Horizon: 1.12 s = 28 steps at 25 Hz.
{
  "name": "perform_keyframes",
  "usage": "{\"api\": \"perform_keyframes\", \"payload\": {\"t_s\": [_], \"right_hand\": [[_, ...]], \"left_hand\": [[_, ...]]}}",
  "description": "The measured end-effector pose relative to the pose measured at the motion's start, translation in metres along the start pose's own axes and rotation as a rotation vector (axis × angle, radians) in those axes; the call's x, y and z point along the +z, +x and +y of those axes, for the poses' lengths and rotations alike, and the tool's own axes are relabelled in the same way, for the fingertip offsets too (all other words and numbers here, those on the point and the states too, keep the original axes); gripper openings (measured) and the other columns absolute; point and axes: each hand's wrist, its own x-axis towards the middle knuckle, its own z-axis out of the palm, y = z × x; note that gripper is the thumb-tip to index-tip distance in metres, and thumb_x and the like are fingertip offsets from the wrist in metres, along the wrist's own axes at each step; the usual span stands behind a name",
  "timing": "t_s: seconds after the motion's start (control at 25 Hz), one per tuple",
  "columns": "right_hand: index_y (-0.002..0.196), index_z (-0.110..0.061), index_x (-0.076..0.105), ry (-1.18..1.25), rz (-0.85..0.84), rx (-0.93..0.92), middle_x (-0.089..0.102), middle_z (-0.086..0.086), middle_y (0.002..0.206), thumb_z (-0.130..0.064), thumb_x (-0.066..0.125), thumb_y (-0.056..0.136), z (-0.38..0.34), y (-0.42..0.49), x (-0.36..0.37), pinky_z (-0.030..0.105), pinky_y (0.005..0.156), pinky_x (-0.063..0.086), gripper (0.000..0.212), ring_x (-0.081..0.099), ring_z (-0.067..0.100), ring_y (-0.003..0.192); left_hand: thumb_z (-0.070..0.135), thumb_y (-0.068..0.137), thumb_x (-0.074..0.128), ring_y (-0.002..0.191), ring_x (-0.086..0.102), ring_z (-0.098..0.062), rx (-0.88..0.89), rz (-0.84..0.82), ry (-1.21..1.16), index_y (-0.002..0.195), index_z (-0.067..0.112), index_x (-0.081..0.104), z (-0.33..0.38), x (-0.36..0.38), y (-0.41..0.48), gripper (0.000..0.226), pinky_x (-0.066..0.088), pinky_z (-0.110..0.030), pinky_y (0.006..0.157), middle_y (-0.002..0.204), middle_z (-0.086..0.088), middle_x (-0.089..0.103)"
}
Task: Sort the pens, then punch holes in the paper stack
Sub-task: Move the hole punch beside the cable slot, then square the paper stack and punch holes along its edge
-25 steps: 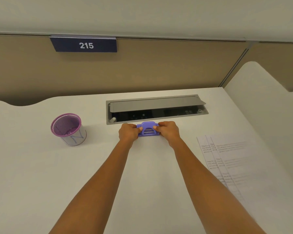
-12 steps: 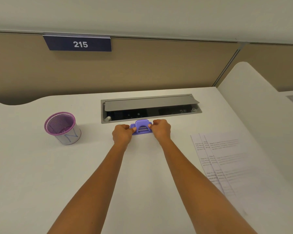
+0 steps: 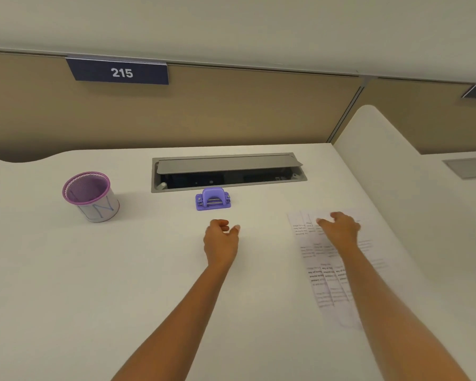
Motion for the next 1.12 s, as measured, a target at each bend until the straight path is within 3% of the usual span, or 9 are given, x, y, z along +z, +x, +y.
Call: {"api": "perform_keyframes", "payload": {"t_s": [0.08, 0.2, 0.36, 0.44, 0.6, 0.72, 0.88, 0.96, 1.12], "right_hand": [[0.138, -0.009, 0.046, -0.128, -0.034, 0.146, 0.045, 0.020, 0.141, -0.047, 0.067, 0.083, 0.045, 0.020, -0.027, 0.049, 0.106, 0.033, 0.070, 0.032, 0.038, 0.135], [0.141, -0.004, 0.039, -0.213, -0.089, 0.279, 0.037, 0.024, 0.142, -0.060, 0.065, 0.078, 0.102, 0.040, -0.054, 0.049, 0.107, 0.031, 0.088, 0.032, 0.041, 0.135], [0.139, -0.002, 0.038, -0.193, -0.098, 0.249, 0.033, 0.023, 0.141, -0.067, 0.065, 0.074, 0.125, 0.047, -0.058, 0.051, 0.108, 0.030, 0.095, 0.031, 0.040, 0.134], [0.139, -0.004, 0.039, -0.188, -0.168, 0.195, 0.032, 0.021, 0.144, -0.066, 0.065, 0.075, 0.117, 0.044, -0.051, 0.050, 0.108, 0.031, 0.093, 0.030, 0.039, 0.135], [0.134, -0.004, 0.047, -0.119, -0.244, 0.124, 0.039, 0.020, 0.140, -0.060, 0.064, 0.079, 0.101, 0.039, -0.043, 0.046, 0.103, 0.037, 0.080, 0.034, 0.038, 0.133], [0.130, -0.003, 0.048, -0.101, -0.182, 0.119, 0.042, 0.019, 0.137, -0.052, 0.067, 0.080, 0.105, 0.037, -0.044, 0.047, 0.101, 0.040, 0.073, 0.035, 0.037, 0.131], [0.124, -0.003, 0.050, -0.092, -0.265, 0.104, 0.052, 0.017, 0.129, -0.039, 0.075, 0.076, 0.094, 0.031, -0.039, 0.041, 0.095, 0.044, 0.065, 0.044, 0.037, 0.125], [0.111, -0.003, 0.053, 0.040, -0.335, 0.138, 0.061, 0.017, 0.118, -0.030, 0.073, 0.077, 0.092, 0.033, -0.038, 0.040, 0.093, 0.048, 0.048, 0.053, 0.038, 0.116], [0.092, 0.000, 0.059, 0.304, -0.447, 0.167, 0.066, 0.020, 0.104, -0.011, 0.062, 0.081, 0.098, 0.030, -0.037, 0.044, 0.098, 0.047, 0.016, 0.058, 0.042, 0.112]], "left_hand": [[0.034, 0.086, 0.066, 0.107, 0.060, -0.023, -0.066, -0.137, 0.009, 0.120, 0.011, 0.054, 0.001, 0.024, -0.022, 0.043, 0.048, -0.039, 0.096, 0.119, -0.005, 0.063], [0.037, 0.087, 0.063, 0.117, 0.056, -0.023, -0.125, -0.251, 0.052, 0.130, 0.011, 0.050, 0.004, 0.062, -0.051, 0.052, 0.045, -0.039, 0.102, 0.129, -0.005, 0.058], [0.035, 0.090, 0.059, 0.125, 0.052, -0.025, -0.144, -0.216, 0.109, 0.136, 0.008, 0.046, 0.009, 0.105, -0.075, 0.055, 0.042, -0.037, 0.105, 0.137, -0.007, 0.054], [0.034, 0.090, 0.059, 0.123, 0.053, -0.026, -0.140, -0.206, 0.148, 0.134, 0.007, 0.047, 0.014, 0.124, -0.086, 0.053, 0.043, -0.032, 0.098, 0.134, -0.007, 0.055], [0.029, 0.087, 0.060, 0.086, 0.060, -0.024, -0.110, -0.205, 0.204, 0.102, 0.008, 0.058, 0.025, 0.148, -0.097, 0.027, 0.044, -0.028, 0.070, 0.097, -0.005, 0.063], [0.024, 0.083, 0.059, 0.066, 0.051, -0.017, -0.114, -0.144, 0.248, 0.078, 0.012, 0.049, 0.026, 0.154, -0.095, 0.017, 0.038, -0.025, 0.055, 0.075, 0.001, 0.055], [0.023, 0.081, 0.060, 0.079, 0.060, -0.024, -0.161, -0.143, 0.296, 0.085, 0.011, 0.051, 0.028, 0.160, -0.094, 0.015, 0.044, -0.028, 0.064, 0.086, -0.003, 0.062], [0.023, 0.082, 0.059, 0.089, 0.065, -0.028, -0.173, -0.125, 0.312, 0.093, 0.008, 0.055, 0.025, 0.161, -0.091, 0.018, 0.050, -0.030, 0.069, 0.097, -0.008, 0.066], [0.013, 0.089, 0.047, 0.090, 0.066, -0.028, -0.132, -0.129, 0.235, 0.100, 0.008, 0.065, 0.018, 0.157, -0.093, 0.022, 0.055, -0.037, 0.080, 0.105, -0.010, 0.070]]}}
